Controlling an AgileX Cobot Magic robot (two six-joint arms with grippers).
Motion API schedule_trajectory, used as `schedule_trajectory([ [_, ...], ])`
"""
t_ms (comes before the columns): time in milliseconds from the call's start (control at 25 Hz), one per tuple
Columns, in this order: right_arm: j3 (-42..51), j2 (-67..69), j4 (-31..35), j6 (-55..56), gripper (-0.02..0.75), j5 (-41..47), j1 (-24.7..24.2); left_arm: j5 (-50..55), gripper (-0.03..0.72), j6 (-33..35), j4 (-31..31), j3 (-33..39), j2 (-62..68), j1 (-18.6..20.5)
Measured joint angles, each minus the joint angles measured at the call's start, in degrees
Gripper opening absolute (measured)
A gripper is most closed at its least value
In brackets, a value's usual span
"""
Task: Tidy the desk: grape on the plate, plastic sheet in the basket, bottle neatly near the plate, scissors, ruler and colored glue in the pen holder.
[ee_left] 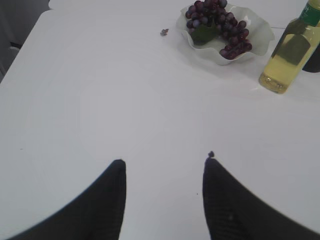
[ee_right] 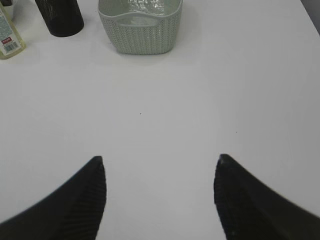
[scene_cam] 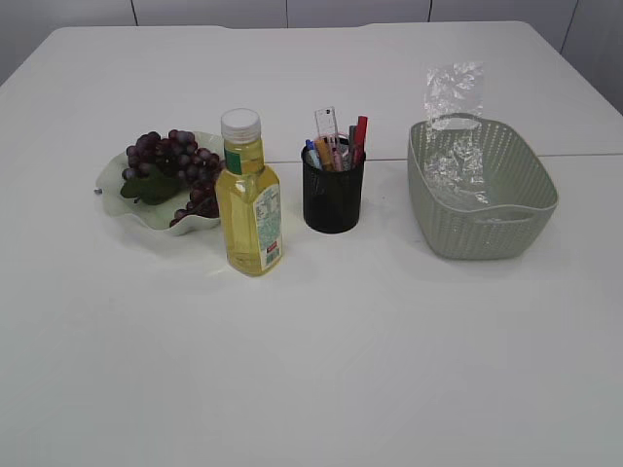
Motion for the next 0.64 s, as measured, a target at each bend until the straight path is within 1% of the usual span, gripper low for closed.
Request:
schedule_trajectory([
  [280, 0.0, 0.0, 0.1, -1.3, 0.495, 0.0, 0.0, 0.0, 0.363, 0.5, 0.0, 0.0, 0.0, 0.1],
  [400, 0.0, 0.0, 0.2, -1.3, 0.495, 0.0, 0.0, 0.0, 0.363, 2.4, -0.9, 0.0, 0.0, 0.1],
  [520, 0.0, 0.0, 0.2, -1.3, 0.495, 0.0, 0.0, 0.0, 0.363, 5.8, -2.2, 0.0, 0.0, 0.1],
  [640, 0.0, 0.0, 0.2, -1.3, 0.495, 0.0, 0.0, 0.0, 0.362, 7.1, -3.0, 0.0, 0.0, 0.1],
])
